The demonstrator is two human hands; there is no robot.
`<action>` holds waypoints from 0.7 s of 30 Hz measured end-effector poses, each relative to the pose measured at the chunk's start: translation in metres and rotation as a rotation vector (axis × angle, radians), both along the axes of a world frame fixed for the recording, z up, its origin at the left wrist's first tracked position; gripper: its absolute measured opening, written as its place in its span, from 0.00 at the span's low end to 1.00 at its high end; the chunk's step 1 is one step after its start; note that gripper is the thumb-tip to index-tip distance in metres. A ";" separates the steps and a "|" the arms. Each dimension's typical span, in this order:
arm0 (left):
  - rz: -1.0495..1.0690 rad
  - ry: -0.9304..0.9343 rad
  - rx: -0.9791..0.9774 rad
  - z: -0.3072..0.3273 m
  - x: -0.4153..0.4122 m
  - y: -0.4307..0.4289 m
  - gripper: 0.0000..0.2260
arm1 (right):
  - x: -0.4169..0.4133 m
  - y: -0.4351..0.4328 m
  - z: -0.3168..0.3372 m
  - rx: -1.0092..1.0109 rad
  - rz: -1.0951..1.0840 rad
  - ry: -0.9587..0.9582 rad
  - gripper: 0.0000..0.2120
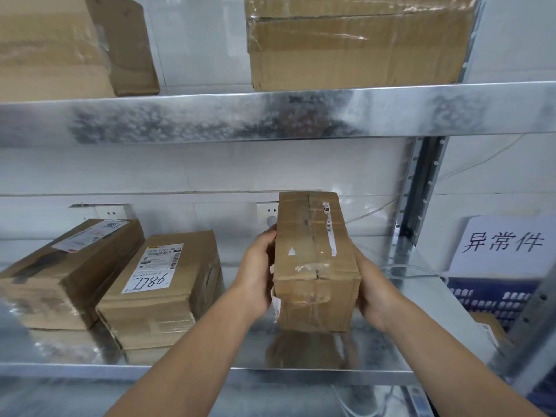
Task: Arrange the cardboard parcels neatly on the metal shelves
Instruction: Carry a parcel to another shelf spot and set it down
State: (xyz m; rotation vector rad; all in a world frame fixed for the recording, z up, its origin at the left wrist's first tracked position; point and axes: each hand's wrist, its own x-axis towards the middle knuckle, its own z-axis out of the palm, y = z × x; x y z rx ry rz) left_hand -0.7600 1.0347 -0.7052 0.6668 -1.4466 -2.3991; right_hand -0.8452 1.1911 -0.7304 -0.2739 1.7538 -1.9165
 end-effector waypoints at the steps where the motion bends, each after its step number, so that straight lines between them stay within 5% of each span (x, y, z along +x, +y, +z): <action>1: 0.023 0.009 -0.043 0.002 0.000 -0.003 0.16 | -0.005 0.001 -0.001 0.036 0.005 0.025 0.41; 4: 0.072 0.082 -0.127 0.006 -0.001 -0.012 0.22 | -0.006 -0.002 0.013 0.079 0.041 0.083 0.31; 7: 0.088 0.115 -0.146 0.009 0.000 -0.015 0.17 | -0.011 -0.001 0.017 0.003 0.085 0.101 0.16; 21: 0.118 0.091 -0.206 0.008 0.004 0.000 0.18 | 0.002 -0.012 0.021 -0.208 -0.028 0.008 0.13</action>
